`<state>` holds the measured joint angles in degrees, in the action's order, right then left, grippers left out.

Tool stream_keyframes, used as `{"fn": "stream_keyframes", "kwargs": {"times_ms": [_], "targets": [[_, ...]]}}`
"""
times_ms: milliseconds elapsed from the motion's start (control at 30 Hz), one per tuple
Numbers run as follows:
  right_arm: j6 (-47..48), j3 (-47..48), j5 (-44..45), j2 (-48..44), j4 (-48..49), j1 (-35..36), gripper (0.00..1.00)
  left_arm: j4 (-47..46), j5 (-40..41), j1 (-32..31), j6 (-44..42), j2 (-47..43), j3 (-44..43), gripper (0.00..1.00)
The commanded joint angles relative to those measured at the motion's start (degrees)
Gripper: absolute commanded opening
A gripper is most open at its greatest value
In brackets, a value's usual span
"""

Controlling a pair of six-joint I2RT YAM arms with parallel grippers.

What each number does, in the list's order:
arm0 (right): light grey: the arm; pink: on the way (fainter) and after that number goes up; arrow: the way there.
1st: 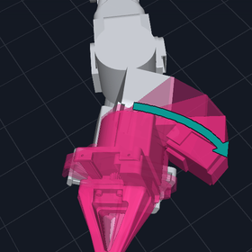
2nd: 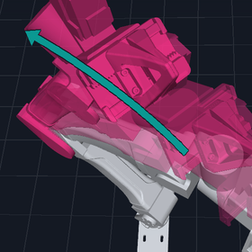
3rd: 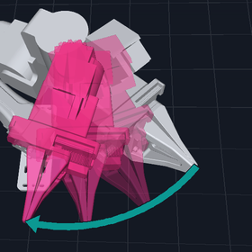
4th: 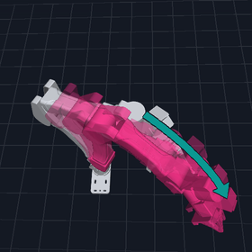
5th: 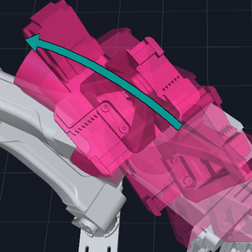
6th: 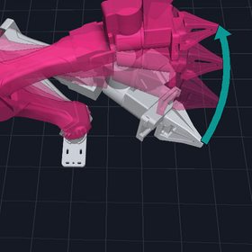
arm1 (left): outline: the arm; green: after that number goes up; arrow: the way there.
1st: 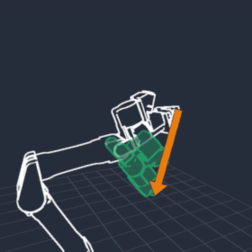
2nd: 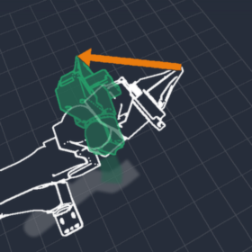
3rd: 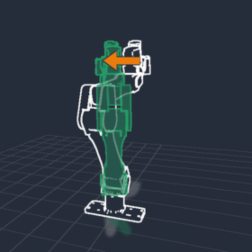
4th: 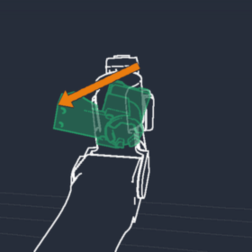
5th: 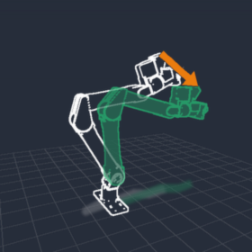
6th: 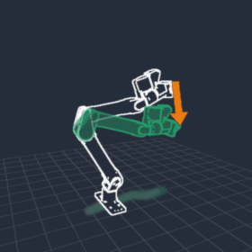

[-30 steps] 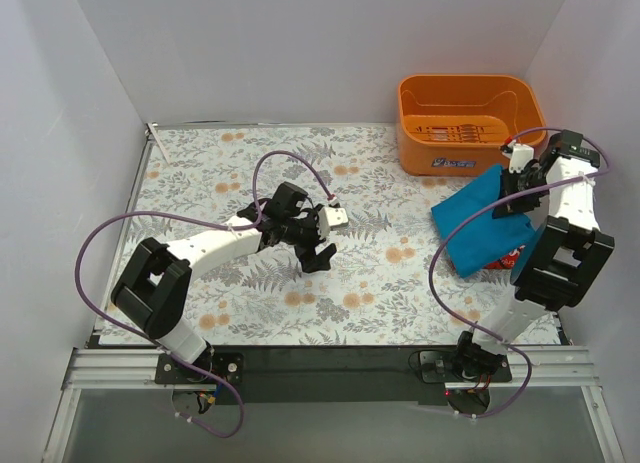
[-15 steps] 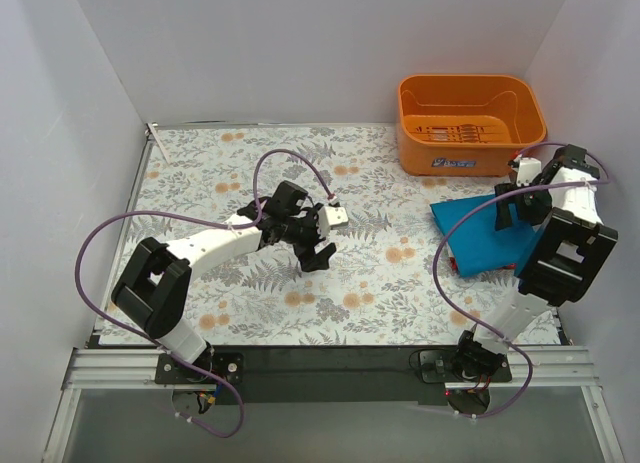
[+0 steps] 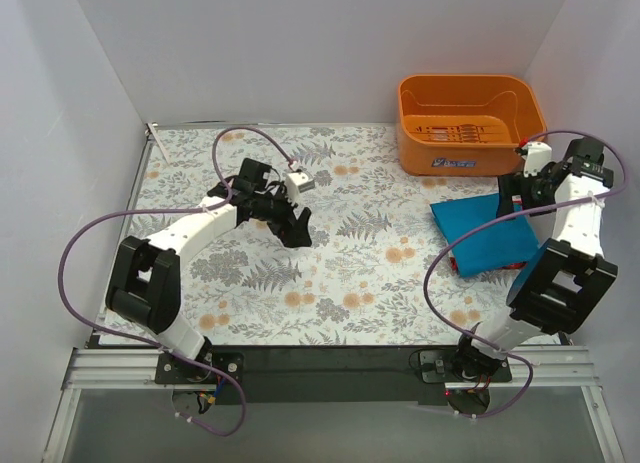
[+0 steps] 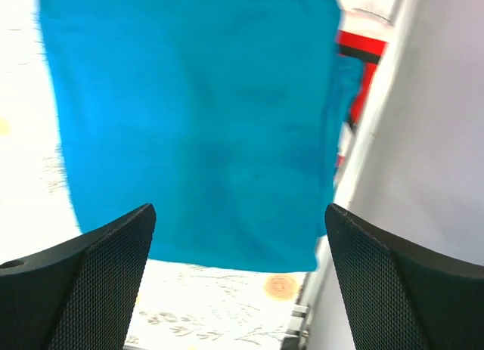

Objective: Fold and stack the t-shirts
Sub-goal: Reset both grippers

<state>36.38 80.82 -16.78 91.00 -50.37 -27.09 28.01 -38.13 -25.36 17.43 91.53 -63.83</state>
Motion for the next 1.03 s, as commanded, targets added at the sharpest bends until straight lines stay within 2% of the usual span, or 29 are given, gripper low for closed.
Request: {"fn": "stream_keyframes", "kwargs": {"times_ms": [0, 200, 333, 533, 733, 900, 1000], "targets": [[-1.0, -0.8, -7.8, -3.6, -2.0, 2.3, 0.98, 2.8, -5.1, 3.8, 7.2, -2.1, -2.5, 0.85], [-7.8, -1.4, -13.1, -7.0, 2.3, 12.1, 0.98, 5.9, -5.7, 11.8, 16.5, -2.2, -4.9, 0.86], [-13.6, -6.5, -13.7, -9.7, 10.3, 23.4, 0.98, 6.9, -5.5, 18.2, 20.4, -3.1, -5.5, 0.87], [-19.1, -14.2, -12.2, -12.2, 20.0, 36.0, 0.98, 8.6, 5.4, 21.9, 19.9, -6.7, -3.6, 0.87], [-20.8, -28.4, -8.9, -19.9, 26.4, 43.1, 0.98, 7.8, 10.7, 22.0, 17.8, -15.4, 7.7, 0.88], [-21.3, -36.8, -6.6, -29.5, 28.4, 45.2, 0.98, 5.8, 12.6, 22.0, 18.8, -23.7, 16.0, 0.88], [-21.9, -37.0, -5.8, -30.7, 29.0, 45.2, 0.98, 6.8, 13.1, 22.0, 19.6, -25.0, 14.5, 0.88]]}}
